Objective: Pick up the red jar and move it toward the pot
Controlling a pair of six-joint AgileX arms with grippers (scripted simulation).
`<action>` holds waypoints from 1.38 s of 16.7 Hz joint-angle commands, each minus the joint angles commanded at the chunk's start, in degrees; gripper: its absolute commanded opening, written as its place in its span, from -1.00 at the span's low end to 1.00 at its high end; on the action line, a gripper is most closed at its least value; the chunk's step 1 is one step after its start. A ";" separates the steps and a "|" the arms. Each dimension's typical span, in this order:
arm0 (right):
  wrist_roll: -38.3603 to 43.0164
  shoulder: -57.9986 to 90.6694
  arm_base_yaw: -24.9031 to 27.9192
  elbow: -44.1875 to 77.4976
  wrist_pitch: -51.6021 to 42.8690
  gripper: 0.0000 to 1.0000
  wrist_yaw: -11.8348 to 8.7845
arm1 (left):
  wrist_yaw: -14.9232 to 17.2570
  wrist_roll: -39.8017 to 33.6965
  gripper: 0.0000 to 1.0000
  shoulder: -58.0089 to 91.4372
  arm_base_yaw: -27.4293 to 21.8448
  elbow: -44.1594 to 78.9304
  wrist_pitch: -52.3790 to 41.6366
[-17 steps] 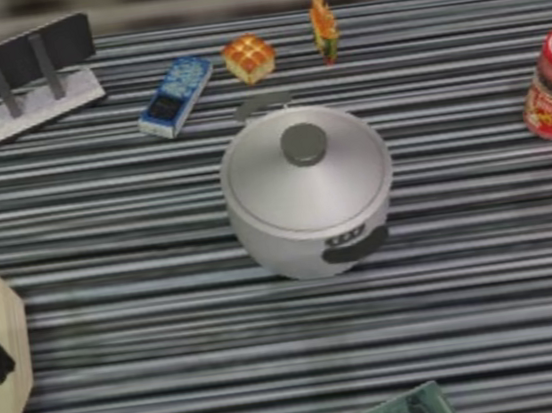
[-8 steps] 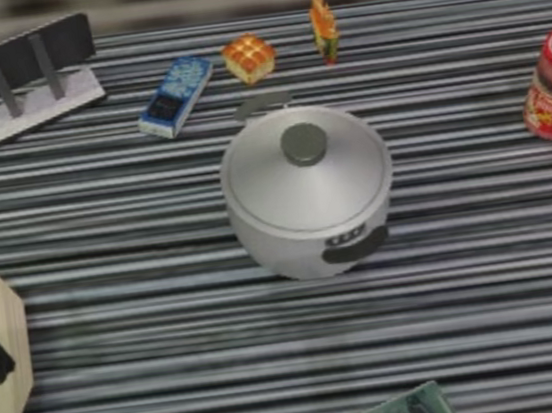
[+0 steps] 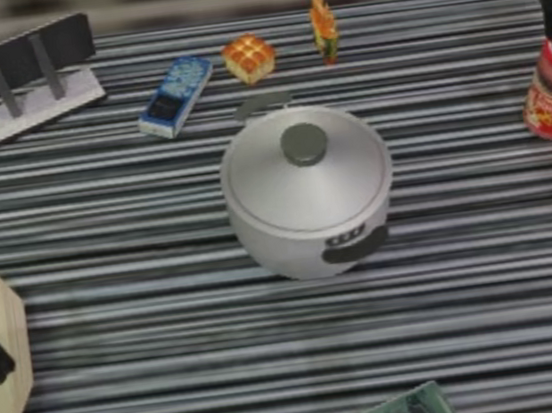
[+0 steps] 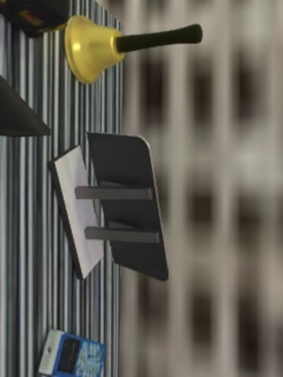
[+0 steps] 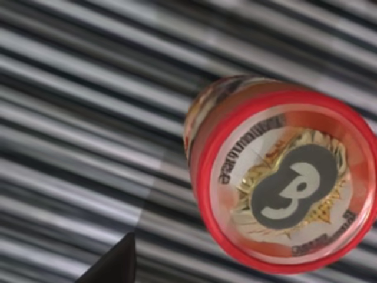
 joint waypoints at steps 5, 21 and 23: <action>-1.83 10.30 0.15 9.22 -5.23 1.00 -0.26 | 0.00 0.00 1.00 0.00 0.00 0.00 0.00; -1.56 10.73 0.50 -1.71 5.88 1.00 -0.25 | 0.00 0.00 1.00 0.00 0.00 0.00 0.00; -1.56 10.73 0.50 -1.71 5.88 1.00 -0.25 | 0.00 0.00 1.00 0.00 0.00 0.00 0.00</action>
